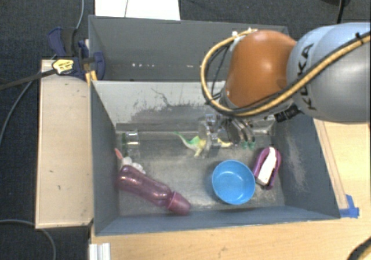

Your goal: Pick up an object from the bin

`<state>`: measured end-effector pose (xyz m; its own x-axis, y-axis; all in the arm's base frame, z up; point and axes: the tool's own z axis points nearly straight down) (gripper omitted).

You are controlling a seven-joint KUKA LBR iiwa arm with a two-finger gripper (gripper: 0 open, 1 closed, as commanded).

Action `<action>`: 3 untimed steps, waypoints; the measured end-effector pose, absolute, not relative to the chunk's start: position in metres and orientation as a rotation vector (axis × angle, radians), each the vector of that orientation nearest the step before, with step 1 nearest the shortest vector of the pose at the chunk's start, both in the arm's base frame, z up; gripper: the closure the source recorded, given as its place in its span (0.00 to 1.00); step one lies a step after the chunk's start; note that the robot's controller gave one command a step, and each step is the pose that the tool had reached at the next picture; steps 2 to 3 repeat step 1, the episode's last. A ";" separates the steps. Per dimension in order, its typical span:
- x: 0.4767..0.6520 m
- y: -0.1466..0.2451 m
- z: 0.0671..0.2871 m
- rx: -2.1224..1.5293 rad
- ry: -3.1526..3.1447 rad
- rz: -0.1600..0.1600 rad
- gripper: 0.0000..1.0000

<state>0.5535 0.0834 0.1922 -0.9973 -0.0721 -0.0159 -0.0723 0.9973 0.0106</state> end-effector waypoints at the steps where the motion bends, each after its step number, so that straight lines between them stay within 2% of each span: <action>1: 0.556 0.088 0.238 -0.099 3.130 0.017 1.00; 3: 0.556 0.088 0.238 -0.099 3.130 0.017 1.00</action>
Offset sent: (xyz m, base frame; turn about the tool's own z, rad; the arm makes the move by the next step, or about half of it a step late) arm -0.0079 0.0185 0.1503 0.0359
